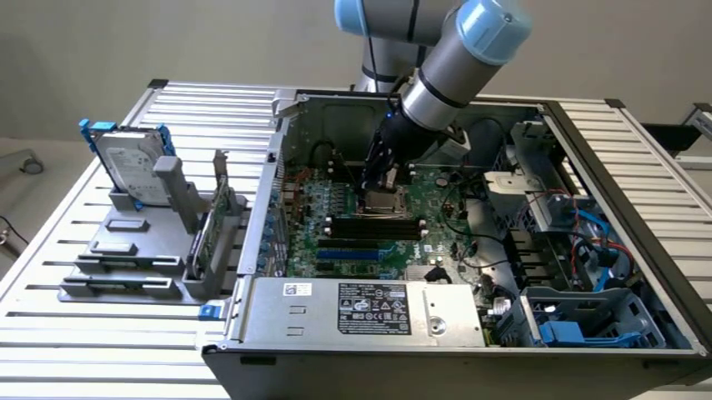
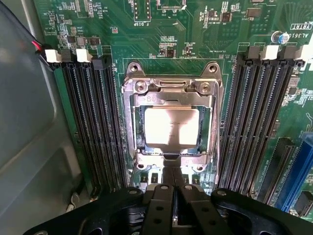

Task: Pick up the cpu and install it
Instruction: 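Close the cpu cover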

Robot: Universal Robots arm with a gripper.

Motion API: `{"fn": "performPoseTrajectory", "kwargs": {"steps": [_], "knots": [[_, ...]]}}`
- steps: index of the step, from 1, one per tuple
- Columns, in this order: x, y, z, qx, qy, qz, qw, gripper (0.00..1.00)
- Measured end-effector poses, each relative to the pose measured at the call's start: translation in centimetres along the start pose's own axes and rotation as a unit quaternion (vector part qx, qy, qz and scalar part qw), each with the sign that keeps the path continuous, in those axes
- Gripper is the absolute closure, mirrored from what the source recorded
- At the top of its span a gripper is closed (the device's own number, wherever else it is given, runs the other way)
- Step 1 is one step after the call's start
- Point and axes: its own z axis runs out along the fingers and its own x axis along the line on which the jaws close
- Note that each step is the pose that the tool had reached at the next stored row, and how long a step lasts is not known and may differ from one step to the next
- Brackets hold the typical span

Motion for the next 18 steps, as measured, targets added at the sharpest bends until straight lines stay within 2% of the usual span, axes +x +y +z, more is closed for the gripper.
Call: {"fn": "performPoseTrajectory", "kwargs": {"steps": [5,12,16,18], "knots": [[0.0,0.12,0.29,-0.0037,0.0022,-0.001,1.0,0.89],[-0.1,0.31,0.98,-0.0094,0.0021,-0.001,1.0,0.89],[-0.1,0.32,1.07,-0.0106,0.0022,-0.001,0.9999,0.89],[0.0,0.26,0.97,-0.011,0.0037,-0.002,0.9999,0.89]]}}
